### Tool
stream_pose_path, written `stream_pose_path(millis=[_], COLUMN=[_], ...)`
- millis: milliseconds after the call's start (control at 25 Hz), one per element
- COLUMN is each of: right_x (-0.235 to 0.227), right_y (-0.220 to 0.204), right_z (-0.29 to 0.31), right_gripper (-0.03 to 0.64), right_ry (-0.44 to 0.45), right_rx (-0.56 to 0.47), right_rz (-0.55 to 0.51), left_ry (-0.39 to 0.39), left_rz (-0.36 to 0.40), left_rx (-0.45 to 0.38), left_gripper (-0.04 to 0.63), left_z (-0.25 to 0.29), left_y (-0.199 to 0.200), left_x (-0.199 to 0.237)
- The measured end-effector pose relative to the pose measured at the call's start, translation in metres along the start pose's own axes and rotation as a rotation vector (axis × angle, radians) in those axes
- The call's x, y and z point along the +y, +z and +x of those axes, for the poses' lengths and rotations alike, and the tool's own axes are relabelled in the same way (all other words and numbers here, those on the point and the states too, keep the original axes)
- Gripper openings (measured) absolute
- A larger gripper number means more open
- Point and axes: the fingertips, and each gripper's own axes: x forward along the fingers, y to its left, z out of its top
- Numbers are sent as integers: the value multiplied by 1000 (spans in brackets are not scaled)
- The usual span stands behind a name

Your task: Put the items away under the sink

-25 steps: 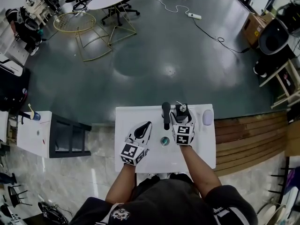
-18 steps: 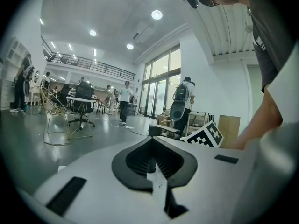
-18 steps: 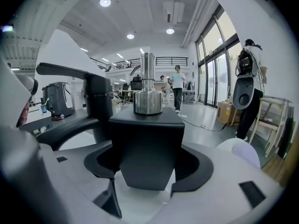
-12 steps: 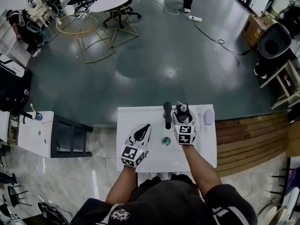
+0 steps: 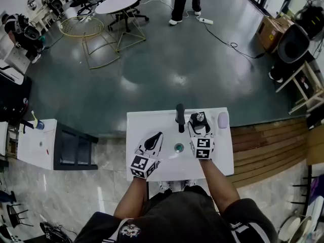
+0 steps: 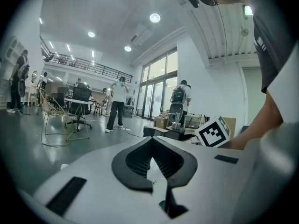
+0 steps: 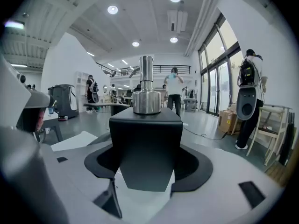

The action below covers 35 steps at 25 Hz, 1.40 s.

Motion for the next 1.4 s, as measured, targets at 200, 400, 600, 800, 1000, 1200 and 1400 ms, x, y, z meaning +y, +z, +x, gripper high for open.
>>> stream_pose_path(millis=[200,400,600,800,1000,1200,1400], right_x=[19,39,58,61,52,48,55], right_y=[19,29,30,24,13,-1,-18], right_z=[-42,-87,-122,-150,-186,-231,-279], right_gripper=[327,327,327,325,325,327,325], right_ry=[16,-2,-3,12,58,90,137], right_rx=[-43,-74,-104,-120,-143,-158,-166], right_rz=[-24,-12,-1,45,55,71,60], left_ry=[-18,-68,-64,-58,-22,35,77], left_rz=[-11,-15,-6,33,46,50,30], left_rx=[-23,-29,-79,-80,-74,-74,-82], left_gripper=[0,0,0,0,0,0,0], left_z=[-17,-33,-52,-63,-69,-91,-127], left_y=[5,-1,16,18,16,8,0], left_x=[-5,-17,-25,-46,-89,-125,-161])
